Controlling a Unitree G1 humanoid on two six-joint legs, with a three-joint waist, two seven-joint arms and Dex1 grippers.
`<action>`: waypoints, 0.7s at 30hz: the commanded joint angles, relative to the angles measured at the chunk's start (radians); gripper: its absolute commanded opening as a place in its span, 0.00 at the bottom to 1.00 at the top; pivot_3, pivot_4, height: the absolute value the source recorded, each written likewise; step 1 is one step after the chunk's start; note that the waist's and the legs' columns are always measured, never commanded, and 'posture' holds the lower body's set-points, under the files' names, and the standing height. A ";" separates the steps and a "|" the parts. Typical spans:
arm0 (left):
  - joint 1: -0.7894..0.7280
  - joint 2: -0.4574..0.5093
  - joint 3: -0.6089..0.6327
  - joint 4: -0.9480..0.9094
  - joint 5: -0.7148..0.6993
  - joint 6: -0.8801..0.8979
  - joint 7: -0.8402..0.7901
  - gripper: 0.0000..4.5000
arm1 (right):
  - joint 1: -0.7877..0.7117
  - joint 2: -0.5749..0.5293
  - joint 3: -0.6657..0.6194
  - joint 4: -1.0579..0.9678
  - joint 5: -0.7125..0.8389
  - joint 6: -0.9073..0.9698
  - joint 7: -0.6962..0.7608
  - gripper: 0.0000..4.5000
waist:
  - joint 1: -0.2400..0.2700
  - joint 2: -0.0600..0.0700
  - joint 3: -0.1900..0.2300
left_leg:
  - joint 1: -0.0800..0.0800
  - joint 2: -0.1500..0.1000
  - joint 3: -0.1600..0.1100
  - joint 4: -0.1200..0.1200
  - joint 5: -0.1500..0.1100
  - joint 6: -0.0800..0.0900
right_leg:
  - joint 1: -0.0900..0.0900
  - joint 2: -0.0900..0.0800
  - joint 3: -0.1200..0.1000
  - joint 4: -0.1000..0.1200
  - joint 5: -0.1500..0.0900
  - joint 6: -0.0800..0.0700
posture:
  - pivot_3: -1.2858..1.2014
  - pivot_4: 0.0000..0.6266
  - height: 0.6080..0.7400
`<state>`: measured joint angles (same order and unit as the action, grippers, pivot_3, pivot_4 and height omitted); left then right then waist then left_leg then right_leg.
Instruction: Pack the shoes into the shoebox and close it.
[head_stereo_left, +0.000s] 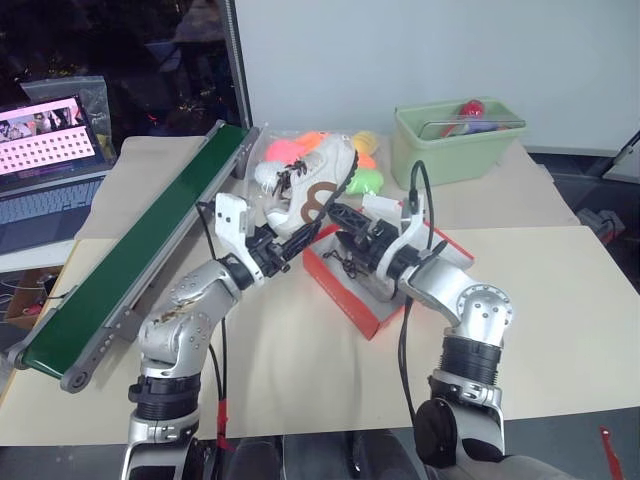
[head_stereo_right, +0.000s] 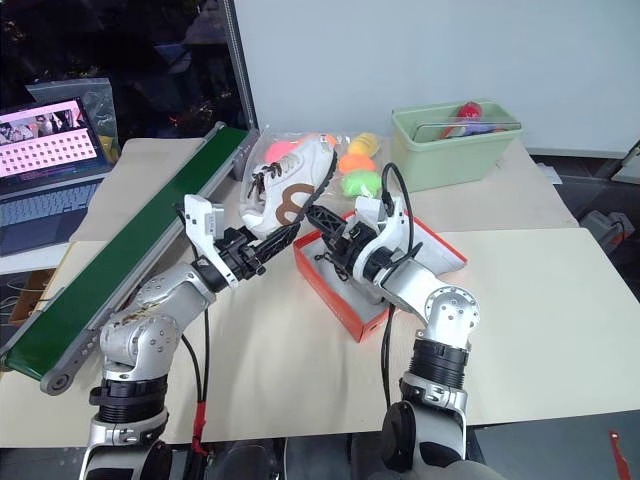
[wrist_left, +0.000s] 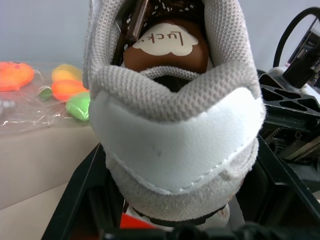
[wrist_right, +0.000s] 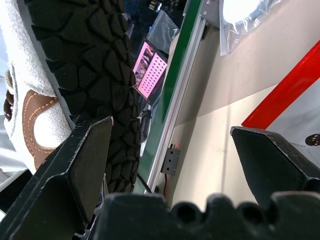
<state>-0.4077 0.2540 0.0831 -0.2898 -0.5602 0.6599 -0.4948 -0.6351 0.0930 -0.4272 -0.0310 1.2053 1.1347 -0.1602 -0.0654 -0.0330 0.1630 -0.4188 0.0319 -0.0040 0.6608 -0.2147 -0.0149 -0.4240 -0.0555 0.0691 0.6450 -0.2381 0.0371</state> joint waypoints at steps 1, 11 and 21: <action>0.017 0.012 -0.042 0.023 -0.011 0.051 -0.014 0.62 | -0.061 0.034 0.042 -0.061 0.102 -0.030 0.026 1.00 | 0.001 0.000 0.000 | 0.000 0.000 0.000 0.000 0.000 0.000 | 0.000 0.000 0.000 0.000 0.000 0.000 | 0.52 0.24 0.92; 0.011 0.083 0.015 0.186 0.050 -0.048 -0.019 0.62 | -0.041 0.021 0.054 -0.083 0.117 -0.041 0.009 1.00 | 0.002 0.000 0.000 | 0.000 0.000 0.000 0.000 0.000 0.000 | 0.000 0.000 0.000 0.000 0.000 0.000 | 0.52 0.24 0.92; -0.010 0.091 0.027 0.260 0.094 -0.125 -0.022 0.62 | -0.014 -0.019 0.087 -0.101 0.185 -0.070 -0.033 1.00 | 0.010 0.001 0.000 | -0.003 0.000 0.000 0.000 0.000 0.000 | -0.002 0.000 -0.001 -0.001 0.000 0.000 | 0.52 0.24 0.92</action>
<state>-0.3950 0.3493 0.1105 0.0152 -0.4709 0.5669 -0.5057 -0.6421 0.0770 -0.3502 -0.0906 1.3550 1.0891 -0.1895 -0.0557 -0.0315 0.1632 -0.4219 0.0319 -0.0044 0.6605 -0.2148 -0.0149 -0.4261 -0.0562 0.0685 0.6434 -0.2382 0.0372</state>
